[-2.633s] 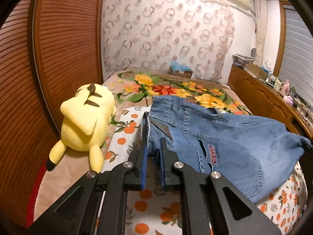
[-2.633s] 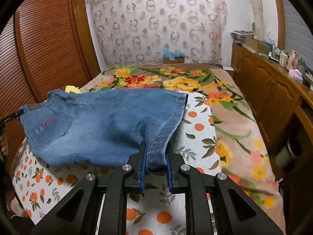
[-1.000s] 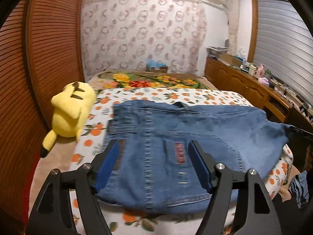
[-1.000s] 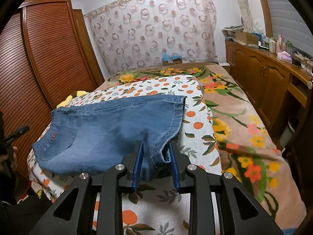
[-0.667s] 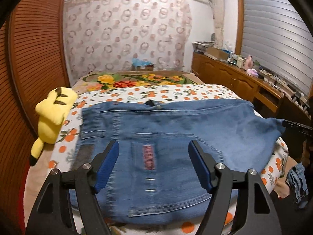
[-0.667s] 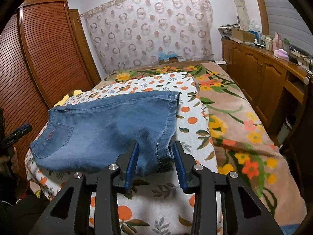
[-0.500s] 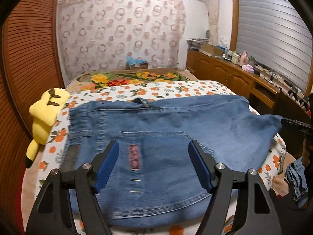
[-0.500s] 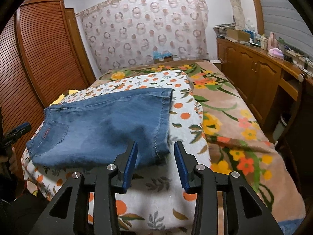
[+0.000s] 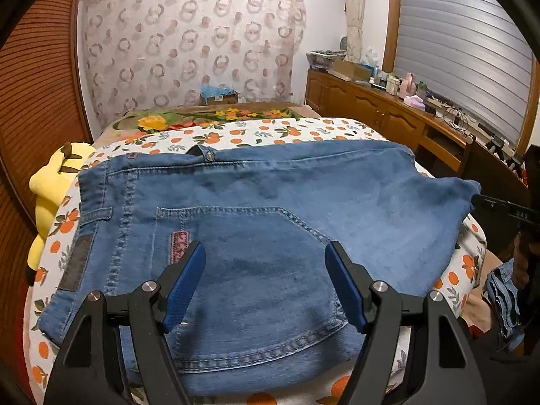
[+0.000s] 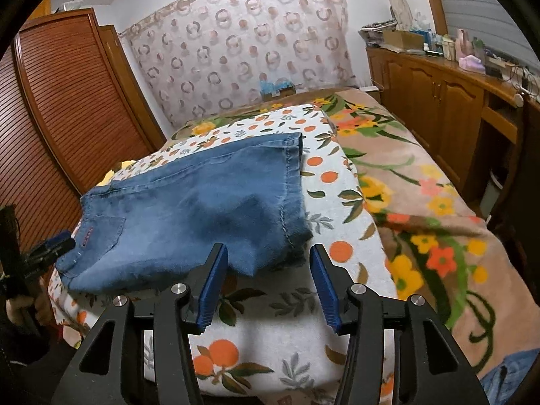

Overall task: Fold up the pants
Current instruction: 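Open both tools and release the flattened jeans, then grasp the jeans leg hem with the right tool and lift it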

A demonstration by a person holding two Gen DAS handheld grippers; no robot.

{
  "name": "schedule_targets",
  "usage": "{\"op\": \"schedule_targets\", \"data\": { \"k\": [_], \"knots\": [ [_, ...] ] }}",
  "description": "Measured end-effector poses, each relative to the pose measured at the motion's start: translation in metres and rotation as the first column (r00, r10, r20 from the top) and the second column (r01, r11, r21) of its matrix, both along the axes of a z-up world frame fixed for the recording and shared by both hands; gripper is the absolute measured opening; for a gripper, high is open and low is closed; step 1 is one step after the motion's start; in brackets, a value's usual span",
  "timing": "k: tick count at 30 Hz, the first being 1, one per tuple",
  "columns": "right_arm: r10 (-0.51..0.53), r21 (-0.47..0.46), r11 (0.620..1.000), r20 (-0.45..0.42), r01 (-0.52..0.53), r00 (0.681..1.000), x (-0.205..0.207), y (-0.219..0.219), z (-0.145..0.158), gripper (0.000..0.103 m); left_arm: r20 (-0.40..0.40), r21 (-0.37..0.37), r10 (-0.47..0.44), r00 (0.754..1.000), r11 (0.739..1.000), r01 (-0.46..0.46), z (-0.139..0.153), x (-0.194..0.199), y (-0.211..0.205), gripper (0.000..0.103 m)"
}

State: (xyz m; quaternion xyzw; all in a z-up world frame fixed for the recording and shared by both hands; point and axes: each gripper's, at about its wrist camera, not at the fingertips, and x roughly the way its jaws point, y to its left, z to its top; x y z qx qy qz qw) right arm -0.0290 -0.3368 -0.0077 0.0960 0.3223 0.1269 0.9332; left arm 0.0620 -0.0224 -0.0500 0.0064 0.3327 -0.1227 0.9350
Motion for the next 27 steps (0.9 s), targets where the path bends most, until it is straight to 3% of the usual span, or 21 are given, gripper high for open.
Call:
{"op": "schedule_targets", "data": {
  "k": [5, 9, 11, 27],
  "knots": [
    [-0.007, -0.005, 1.000, 0.008, 0.007, 1.000, 0.004, 0.004, 0.002, 0.052, -0.010, 0.001, -0.005, 1.000, 1.000, 0.005, -0.003, 0.000, -0.002, 0.074],
    [-0.013, -0.048, 0.999, 0.039, 0.015, 0.999, 0.004, 0.008, 0.007, 0.018, -0.012, 0.005, -0.004, 1.000, 1.000, 0.004, -0.004, 0.000, -0.003, 0.074],
    [-0.004, -0.056, 0.998, 0.054, 0.007, 0.999, 0.004, 0.010, 0.010, 0.010, -0.010, 0.004, -0.001, 1.000, 1.000, 0.001, -0.004, 0.000, -0.003, 0.074],
    [0.147, -0.136, 0.983, 0.207, -0.121, 0.967, 0.013, 0.053, 0.063, 0.007, 0.020, -0.011, 0.054, 0.998, 0.998, -0.054, 0.008, -0.001, 0.021, 0.074]
  ]
}}
